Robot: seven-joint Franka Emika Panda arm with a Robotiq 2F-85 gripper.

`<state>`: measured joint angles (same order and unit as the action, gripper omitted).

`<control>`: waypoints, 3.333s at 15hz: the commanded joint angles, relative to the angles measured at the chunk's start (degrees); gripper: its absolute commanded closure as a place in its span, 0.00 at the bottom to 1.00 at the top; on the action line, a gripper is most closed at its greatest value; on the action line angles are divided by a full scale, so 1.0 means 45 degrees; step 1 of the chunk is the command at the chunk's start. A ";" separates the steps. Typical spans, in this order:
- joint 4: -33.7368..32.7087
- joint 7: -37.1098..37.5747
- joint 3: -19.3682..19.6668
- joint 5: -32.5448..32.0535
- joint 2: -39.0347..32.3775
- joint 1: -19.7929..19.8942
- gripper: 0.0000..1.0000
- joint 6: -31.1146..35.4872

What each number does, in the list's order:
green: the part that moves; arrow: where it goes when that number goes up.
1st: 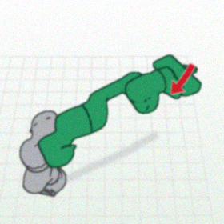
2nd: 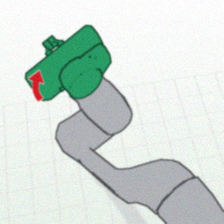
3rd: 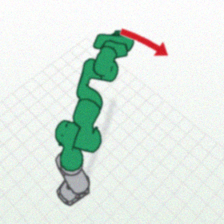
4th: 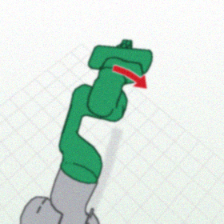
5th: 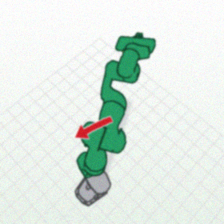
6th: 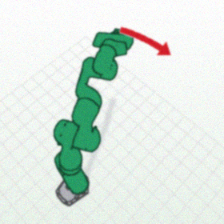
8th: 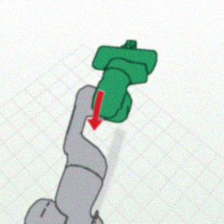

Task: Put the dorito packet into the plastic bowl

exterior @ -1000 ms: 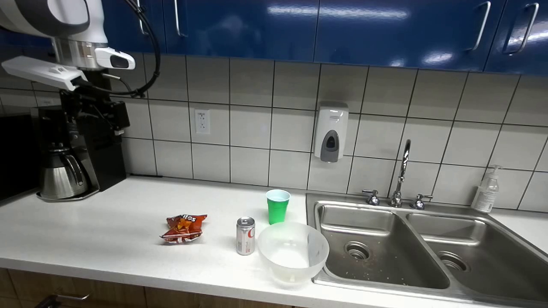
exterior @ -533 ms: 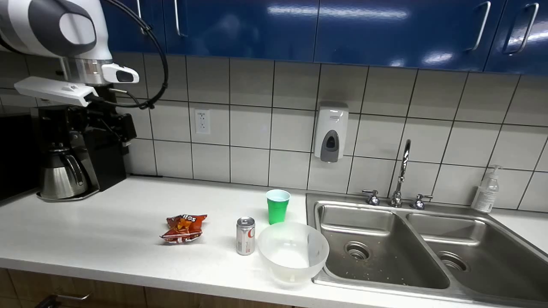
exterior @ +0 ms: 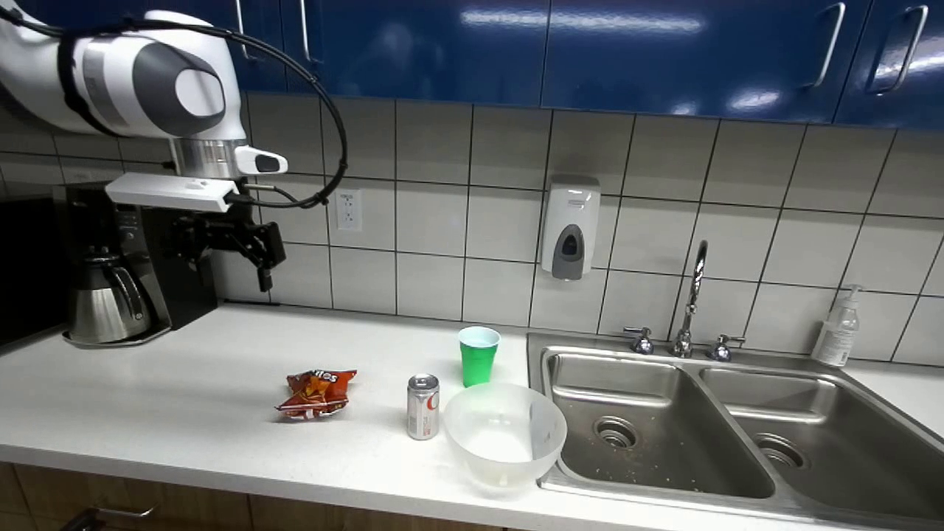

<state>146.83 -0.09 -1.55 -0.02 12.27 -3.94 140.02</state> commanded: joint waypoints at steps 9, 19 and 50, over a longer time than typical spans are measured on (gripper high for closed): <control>-0.3029 -0.2605 0.0411 -0.1230 -0.4103 0.0536 0.00 0.0198; -0.3628 -0.3423 0.0545 -0.3010 -0.5885 0.0683 0.00 0.0657; -0.4441 -0.3596 0.0539 -0.3979 -0.9019 0.0585 0.45 0.3587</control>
<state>127.97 -15.08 1.26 -17.42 -27.59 -1.98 156.24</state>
